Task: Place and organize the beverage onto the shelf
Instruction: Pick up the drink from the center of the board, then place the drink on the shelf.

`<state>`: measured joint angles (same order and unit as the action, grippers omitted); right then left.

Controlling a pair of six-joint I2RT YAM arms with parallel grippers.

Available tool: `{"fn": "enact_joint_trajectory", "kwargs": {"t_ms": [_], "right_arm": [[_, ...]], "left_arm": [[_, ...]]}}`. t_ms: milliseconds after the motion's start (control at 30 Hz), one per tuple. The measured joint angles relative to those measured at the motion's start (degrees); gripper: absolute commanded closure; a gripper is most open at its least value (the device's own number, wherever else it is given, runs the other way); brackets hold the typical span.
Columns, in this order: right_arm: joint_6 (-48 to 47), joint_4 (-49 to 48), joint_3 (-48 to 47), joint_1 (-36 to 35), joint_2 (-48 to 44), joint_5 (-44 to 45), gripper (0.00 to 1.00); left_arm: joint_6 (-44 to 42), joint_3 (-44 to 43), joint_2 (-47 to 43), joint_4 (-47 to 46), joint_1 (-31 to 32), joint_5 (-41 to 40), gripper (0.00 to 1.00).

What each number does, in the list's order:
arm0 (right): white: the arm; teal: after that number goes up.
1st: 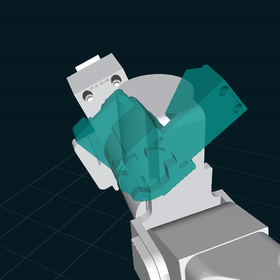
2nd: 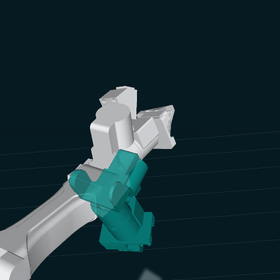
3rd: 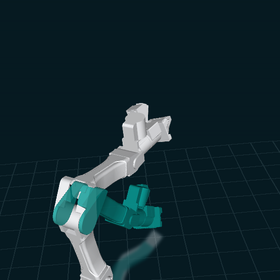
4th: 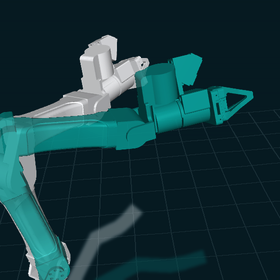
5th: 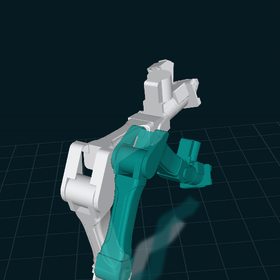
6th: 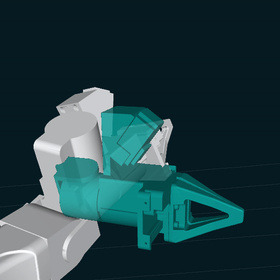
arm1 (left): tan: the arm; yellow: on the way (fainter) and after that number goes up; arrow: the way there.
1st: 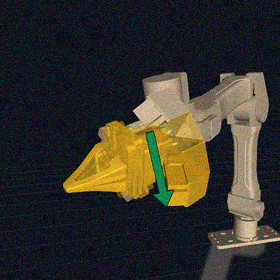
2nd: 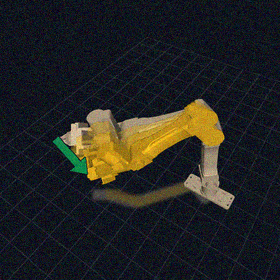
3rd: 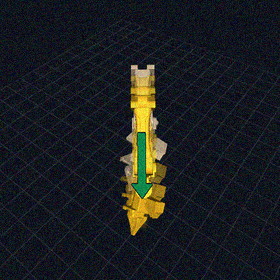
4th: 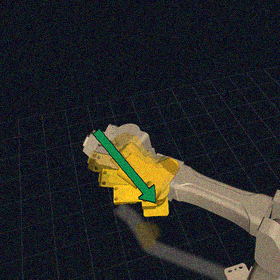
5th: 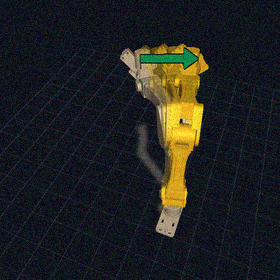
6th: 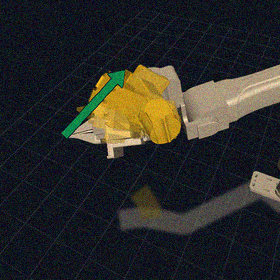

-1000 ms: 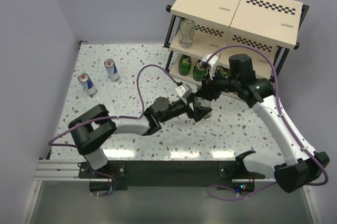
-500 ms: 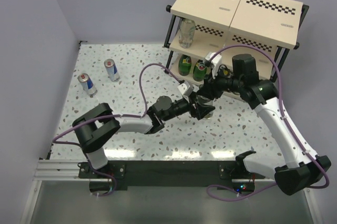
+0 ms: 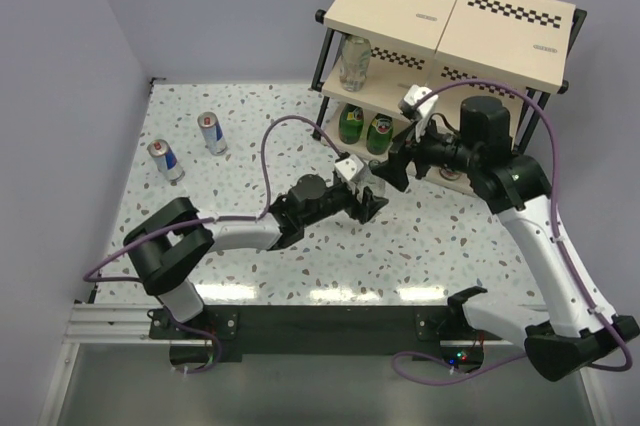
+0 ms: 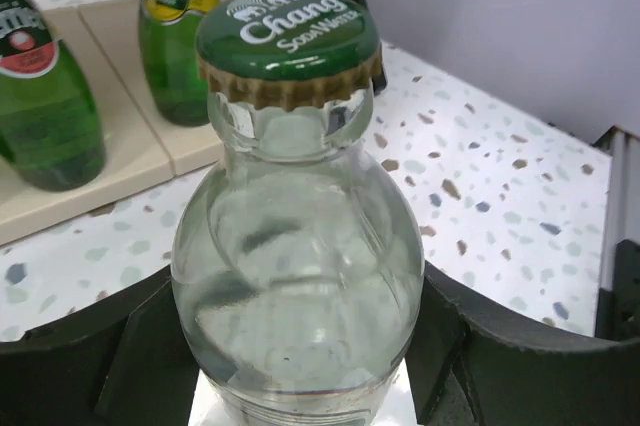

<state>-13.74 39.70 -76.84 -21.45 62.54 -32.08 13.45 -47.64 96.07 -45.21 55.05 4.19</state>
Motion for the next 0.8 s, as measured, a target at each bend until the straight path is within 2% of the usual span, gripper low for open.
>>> {"fn": "enact_joint_trajectory", "kwargs": {"t_ms": [167,267,367,567,800], "right_arm": [[-0.66,1.16,-6.56,-0.02,-0.02,2.40,0.11],[-0.55,1.57,-9.77,0.02,-0.61,8.79,0.04],[-0.42,2.10,-11.37,0.20,-1.57,16.06,0.03],[-0.44,5.27,-16.52,0.48,-1.92,25.70,0.03],[-0.24,6.10,-23.08,0.50,-1.81,31.43,0.01]], "left_arm": [[-2.64,1.07,-2.71,4.17,-1.88,-0.17,1.00],[-4.17,1.03,-4.44,5.90,-2.93,-0.20,1.00],[-5.44,-0.28,-5.66,8.55,-4.07,0.17,1.00],[-7.41,-7.82,-5.53,14.27,-6.97,0.74,1.00],[-8.87,-21.35,-1.57,16.76,-8.70,0.96,1.00]]}}
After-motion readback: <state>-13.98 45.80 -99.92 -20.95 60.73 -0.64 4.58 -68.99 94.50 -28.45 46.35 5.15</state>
